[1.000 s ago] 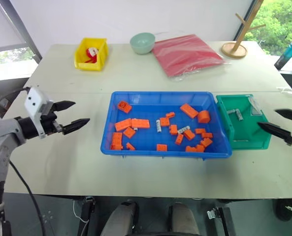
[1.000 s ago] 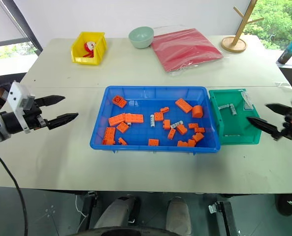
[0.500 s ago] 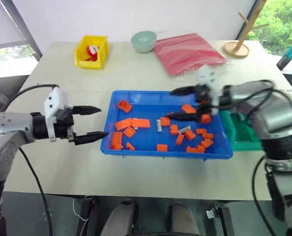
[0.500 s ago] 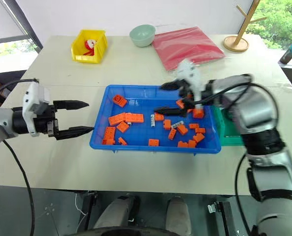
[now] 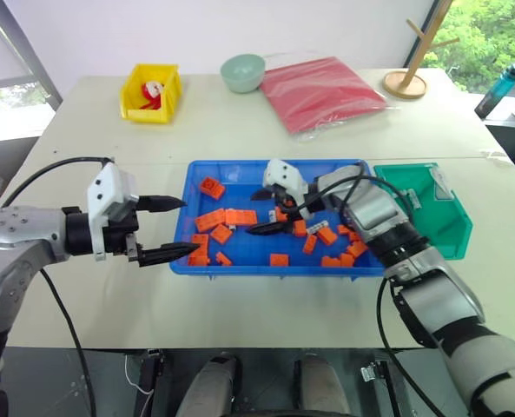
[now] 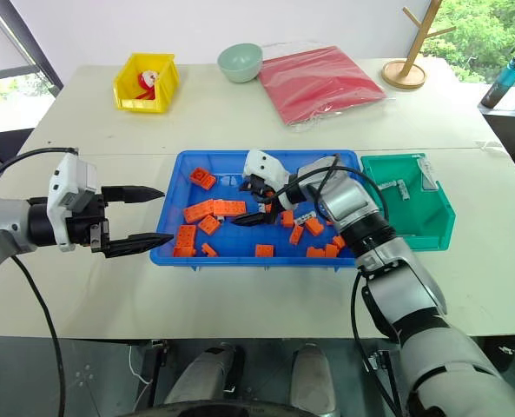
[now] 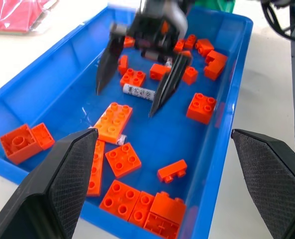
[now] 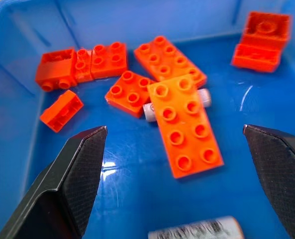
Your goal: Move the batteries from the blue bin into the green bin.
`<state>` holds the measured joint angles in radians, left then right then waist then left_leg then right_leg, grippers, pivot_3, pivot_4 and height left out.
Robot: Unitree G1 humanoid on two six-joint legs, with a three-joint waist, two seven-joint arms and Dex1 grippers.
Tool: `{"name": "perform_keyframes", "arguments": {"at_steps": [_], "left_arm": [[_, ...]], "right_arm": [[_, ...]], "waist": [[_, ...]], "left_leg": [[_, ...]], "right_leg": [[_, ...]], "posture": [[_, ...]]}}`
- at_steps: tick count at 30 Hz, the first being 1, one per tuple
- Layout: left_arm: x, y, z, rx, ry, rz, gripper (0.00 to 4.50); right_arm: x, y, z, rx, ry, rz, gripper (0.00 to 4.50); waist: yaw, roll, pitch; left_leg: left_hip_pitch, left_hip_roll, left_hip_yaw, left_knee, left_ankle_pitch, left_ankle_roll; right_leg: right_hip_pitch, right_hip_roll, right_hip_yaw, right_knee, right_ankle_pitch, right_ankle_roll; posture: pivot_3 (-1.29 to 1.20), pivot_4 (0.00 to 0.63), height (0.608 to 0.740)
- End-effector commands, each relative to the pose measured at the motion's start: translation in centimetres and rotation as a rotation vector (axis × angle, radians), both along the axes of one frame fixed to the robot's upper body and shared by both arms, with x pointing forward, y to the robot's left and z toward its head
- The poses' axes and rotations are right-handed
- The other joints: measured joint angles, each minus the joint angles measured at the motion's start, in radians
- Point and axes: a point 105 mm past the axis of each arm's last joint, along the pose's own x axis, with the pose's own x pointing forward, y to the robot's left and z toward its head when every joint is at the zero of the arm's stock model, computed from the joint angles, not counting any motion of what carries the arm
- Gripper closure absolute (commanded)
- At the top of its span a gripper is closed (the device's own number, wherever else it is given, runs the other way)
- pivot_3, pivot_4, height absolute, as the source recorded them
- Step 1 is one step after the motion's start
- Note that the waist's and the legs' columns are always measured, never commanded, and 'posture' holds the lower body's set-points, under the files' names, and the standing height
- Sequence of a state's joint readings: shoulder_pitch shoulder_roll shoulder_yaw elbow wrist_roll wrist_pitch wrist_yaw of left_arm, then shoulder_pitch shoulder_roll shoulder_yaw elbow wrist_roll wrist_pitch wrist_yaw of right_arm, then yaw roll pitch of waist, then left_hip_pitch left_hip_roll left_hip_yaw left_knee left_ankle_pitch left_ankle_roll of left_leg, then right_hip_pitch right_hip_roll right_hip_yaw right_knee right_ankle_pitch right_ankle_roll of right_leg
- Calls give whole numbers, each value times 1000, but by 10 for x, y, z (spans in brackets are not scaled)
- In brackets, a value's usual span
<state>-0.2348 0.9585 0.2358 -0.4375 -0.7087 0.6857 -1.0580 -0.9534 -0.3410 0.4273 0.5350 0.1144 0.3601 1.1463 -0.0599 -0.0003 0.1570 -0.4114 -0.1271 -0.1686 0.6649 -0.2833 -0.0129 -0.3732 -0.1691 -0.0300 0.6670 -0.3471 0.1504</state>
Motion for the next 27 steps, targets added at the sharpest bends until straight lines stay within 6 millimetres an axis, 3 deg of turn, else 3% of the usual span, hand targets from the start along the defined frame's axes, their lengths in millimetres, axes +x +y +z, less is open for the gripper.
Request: {"name": "perform_keyframes", "arguments": {"at_steps": [1, 7, 10, 15, 21, 27], "left_arm": [[-3, 0, 11, 3, -49, 6, 0], [-1, -1, 11, 10, -61, 11, 0], [0, -1, 14, 7, -71, 18, 0], [2, -1, 14, 6, -78, 25, 0], [6, -2, 13, 6, -87, 24, 0], [10, -7, 13, 1, -97, 4, 0]], "right_arm": [[7, 8, 8, -11, -59, 15, 2], [15, 17, -2, -33, -61, -1, 2], [15, 18, -3, -26, -60, 4, 802], [14, 18, 5, -9, -87, 20, 2957], [22, -1, 20, -25, -149, -12, 2957], [35, -8, 12, -58, -148, -103, 2957]], "waist": [[-4, 0, 0], [-12, 0, 0], [-12, 0, 0], [-12, 0, 0], [-10, 0, 0], [-15, 0, 0]], "left_leg": [[0, 0, 0, 0, 0, 0], [0, 1, -1, -1, 1, -1], [0, 1, -1, -1, 1, -1], [0, 1, -1, -1, 1, -1], [0, 1, -1, -1, 1, -1], [0, 1, -1, -1, 1, -2]], "right_leg": [[0, 0, 0, 0, 0, 0], [-1, 1, 0, 1, 0, 0], [-1, 1, 0, 1, 0, 0], [-1, 1, 0, 1, 0, 0], [-1, 1, 0, 2, 0, 0], [-1, 1, 0, 2, 0, 0]], "posture": [[0, 150, 717], [0, 150, 717], [0, 150, 717], [0, 150, 717], [0, 150, 717], [0, 150, 717]]}}
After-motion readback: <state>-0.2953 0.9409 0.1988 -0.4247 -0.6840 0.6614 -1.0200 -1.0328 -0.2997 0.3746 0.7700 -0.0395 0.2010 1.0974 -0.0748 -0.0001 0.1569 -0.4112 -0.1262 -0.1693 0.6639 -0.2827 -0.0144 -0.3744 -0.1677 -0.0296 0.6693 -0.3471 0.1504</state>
